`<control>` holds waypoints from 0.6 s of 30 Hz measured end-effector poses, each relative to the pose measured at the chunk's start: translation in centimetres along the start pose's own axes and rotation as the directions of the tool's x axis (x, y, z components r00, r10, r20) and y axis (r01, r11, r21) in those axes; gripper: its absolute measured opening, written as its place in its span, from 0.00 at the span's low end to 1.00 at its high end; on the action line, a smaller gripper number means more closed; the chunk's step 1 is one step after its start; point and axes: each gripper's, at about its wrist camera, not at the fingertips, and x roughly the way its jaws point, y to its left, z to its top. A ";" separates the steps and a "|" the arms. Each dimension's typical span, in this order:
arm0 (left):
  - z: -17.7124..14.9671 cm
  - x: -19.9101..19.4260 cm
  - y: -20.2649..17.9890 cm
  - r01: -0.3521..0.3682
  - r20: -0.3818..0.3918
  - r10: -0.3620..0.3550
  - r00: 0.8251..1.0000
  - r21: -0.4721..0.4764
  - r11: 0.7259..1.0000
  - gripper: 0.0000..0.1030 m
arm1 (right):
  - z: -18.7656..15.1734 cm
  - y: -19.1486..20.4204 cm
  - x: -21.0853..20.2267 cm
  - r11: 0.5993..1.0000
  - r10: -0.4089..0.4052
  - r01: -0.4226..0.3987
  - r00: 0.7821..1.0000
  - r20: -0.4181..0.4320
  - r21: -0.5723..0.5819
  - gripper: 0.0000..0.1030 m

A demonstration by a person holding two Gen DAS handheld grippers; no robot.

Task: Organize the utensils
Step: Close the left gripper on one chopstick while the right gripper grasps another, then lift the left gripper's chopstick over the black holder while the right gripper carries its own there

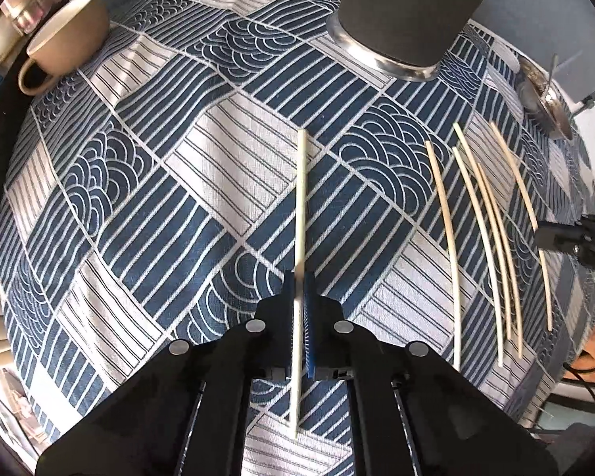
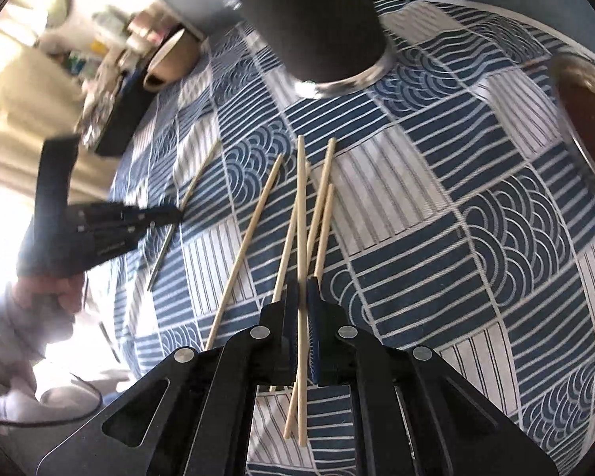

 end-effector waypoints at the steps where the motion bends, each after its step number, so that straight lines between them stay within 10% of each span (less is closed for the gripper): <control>1: -0.2 0.0 0.5 0.015 0.002 -0.015 1.000 -0.004 1.000 0.05 | 0.2 0.0 -0.1 1.000 0.015 -0.015 1.000 0.014 0.015 0.04; 18: 3.1 -10.6 3.8 0.119 0.199 -0.123 0.972 0.035 0.992 0.05 | 3.5 3.3 -9.2 0.988 0.122 -0.147 0.923 0.365 0.042 0.04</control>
